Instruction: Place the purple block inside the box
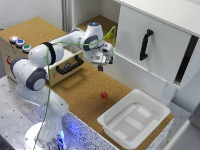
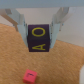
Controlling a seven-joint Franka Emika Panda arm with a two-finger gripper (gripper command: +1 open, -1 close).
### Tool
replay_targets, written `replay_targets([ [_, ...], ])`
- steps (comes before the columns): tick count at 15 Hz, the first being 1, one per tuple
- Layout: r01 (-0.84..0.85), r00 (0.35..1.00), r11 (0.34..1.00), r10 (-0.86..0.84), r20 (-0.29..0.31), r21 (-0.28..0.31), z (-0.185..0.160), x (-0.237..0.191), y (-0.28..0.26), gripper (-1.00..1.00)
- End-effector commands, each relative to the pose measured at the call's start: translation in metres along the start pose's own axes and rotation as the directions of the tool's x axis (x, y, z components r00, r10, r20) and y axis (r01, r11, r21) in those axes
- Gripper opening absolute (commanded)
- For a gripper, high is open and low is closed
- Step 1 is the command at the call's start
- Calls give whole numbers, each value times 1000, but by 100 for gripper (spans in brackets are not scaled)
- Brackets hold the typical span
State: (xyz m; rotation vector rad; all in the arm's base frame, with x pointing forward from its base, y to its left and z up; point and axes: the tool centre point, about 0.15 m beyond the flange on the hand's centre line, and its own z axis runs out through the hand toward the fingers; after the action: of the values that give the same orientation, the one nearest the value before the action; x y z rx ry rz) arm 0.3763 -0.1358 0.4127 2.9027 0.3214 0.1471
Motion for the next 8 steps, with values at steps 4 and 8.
replay_targets([
  [4,-128,992,992,128,20,-10,97,-28,154,-100],
  [8,-133,990,991,133,47,-1,139,-51,210,-100],
])
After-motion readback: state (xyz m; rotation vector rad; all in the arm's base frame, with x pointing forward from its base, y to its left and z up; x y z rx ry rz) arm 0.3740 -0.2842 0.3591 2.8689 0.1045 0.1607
